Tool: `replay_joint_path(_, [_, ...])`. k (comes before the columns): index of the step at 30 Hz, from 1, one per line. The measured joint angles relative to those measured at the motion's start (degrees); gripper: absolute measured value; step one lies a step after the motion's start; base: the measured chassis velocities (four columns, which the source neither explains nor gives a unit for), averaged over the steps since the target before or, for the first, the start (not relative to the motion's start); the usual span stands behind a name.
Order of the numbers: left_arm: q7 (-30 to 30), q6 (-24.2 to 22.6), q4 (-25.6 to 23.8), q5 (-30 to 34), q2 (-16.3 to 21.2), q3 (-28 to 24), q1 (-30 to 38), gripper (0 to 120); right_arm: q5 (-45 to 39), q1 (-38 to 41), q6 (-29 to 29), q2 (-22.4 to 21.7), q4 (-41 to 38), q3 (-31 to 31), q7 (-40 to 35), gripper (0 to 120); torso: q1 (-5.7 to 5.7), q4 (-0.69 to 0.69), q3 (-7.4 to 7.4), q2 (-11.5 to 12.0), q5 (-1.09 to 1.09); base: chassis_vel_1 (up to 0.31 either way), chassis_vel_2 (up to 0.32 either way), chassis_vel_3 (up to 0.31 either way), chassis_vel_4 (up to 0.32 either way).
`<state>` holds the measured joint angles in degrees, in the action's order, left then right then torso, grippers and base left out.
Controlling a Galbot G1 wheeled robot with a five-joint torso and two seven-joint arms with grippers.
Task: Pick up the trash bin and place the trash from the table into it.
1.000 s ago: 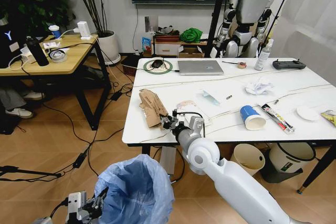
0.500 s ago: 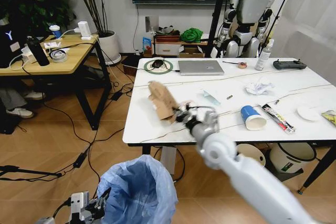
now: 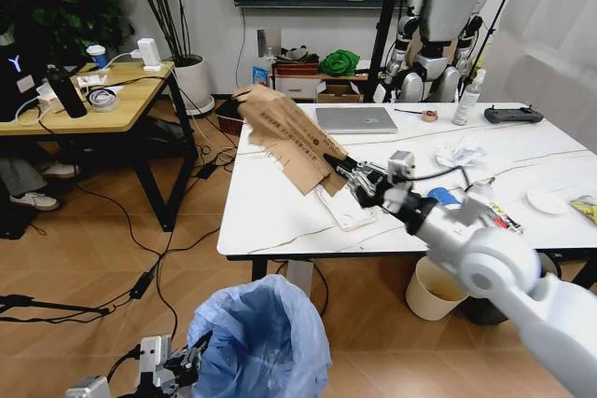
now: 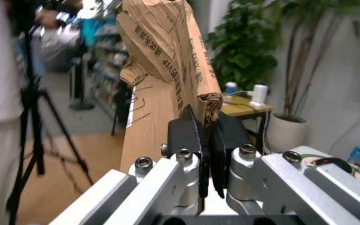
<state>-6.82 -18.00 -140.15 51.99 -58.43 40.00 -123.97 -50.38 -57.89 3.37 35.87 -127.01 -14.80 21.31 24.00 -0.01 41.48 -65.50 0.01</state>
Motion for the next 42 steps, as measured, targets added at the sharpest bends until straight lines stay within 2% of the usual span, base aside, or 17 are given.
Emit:
replay_joint_path(5, [-1.1, -0.1, -1.4, 1.3, 0.2, 0.1, -0.1, 0, 1.6, -3.3, -0.2, -1.1, -3.5, 0.0, 1.9, 0, 0.0, -0.01, 0.0, 0.0, -0.01, 0.0, 0.0, 0.0, 0.0])
replay_joint_path(9, [-1.7, -0.1, -2.8, 1.7, -0.7, 0.5, -0.8, 0, 0.6, -4.4, -1.0, 0.5, -4.9, 4.5, 1.4, 0, 0.0, 0.02, 0.0, 0.0, 0.0, 0.0, 0.0, 0.0, 0.0])
replay_joint_path(14, [-1.9, -0.1, -3.2, 1.2, -1.8, 1.3, -1.3, 0, 2.0, -4.4, -2.5, 2.5, -4.0, 10.2, 1.7, 0, 0.0, 0.01, 0.0, 0.0, 0.0, 0.0, 0.0, 0.0, 0.0])
replay_joint_path(21, [-2.4, 0.0, -3.2, 0.3, -2.8, 1.7, -1.9, 0, 6.0, -4.8, -4.3, 3.8, -1.5, 13.1, 4.4, 0, 0.0, 0.01, 0.01, 0.0, 0.0, 0.0, 0.0, 0.0, 0.0])
replay_joint_path(28, [-3.3, 0.1, -3.2, 0.0, -3.4, 2.9, -1.8, 0, 12.1, -7.0, -6.2, 3.5, 0.4, 11.0, 8.2, 0, 0.0, 0.01, 0.01, 0.0, -0.01, 0.0, 0.0, 0.0, 0.0])
replay_joint_path(33, [-3.3, 0.1, -3.2, -0.3, -3.8, 3.0, -1.9, 0, 16.5, -9.2, -6.6, 2.7, 0.9, 6.9, 11.0, 0, 0.0, 0.01, 0.01, 0.0, -0.01, 0.0, 0.0, 0.0, 0.0])
replay_joint_path(42, [-3.2, -0.1, -3.2, 0.3, -3.9, 2.8, -1.8, 0, 19.1, -8.2, -7.4, -3.1, -3.9, -1.1, 11.8, 0, 0.0, 0.01, 0.01, 0.0, -0.02, 0.0, 0.0, 0.0, 0.0])
